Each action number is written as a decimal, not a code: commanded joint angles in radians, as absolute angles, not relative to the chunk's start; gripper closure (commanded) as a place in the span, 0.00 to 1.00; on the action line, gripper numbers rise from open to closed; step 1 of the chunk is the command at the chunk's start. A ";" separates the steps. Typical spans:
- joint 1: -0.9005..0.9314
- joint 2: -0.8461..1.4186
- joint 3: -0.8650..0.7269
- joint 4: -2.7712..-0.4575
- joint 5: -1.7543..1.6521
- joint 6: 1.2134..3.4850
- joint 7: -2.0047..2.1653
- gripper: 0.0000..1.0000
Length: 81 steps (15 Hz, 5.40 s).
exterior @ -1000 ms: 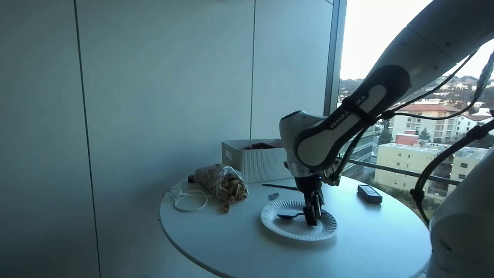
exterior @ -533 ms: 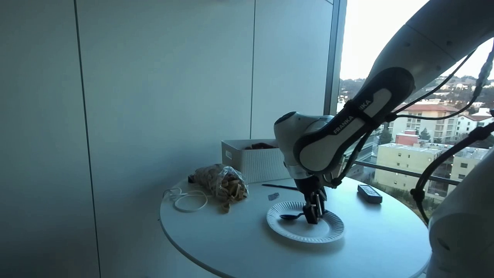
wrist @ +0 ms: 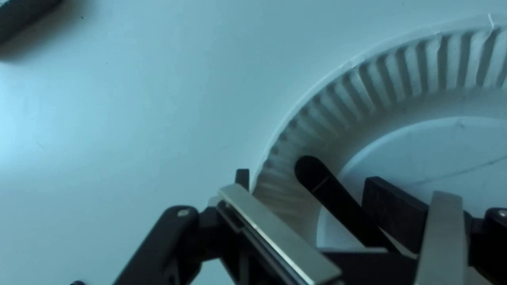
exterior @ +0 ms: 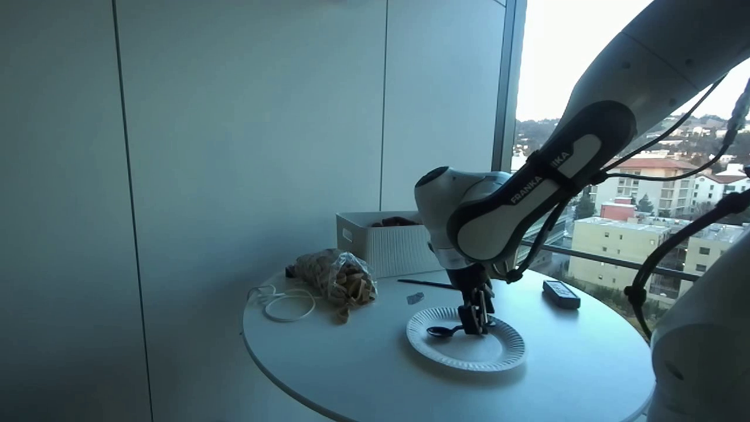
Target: Take the spoon off of the plate and but the rubber bands on the plate
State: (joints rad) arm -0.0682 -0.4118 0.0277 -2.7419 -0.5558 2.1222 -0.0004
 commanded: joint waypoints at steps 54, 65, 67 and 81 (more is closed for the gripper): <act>0.067 -0.689 0.038 -2.759 -0.508 2.118 -0.100 0.00; 0.196 -0.441 0.049 -2.677 -0.462 2.504 -0.431 0.00; 0.172 -0.397 0.055 -2.637 -0.513 2.511 -0.514 0.00; 0.088 -0.054 0.042 -2.361 -0.803 2.656 -0.859 0.00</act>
State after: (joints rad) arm 0.1210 -0.1237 0.0426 -2.4398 -0.7381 2.6343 -0.8439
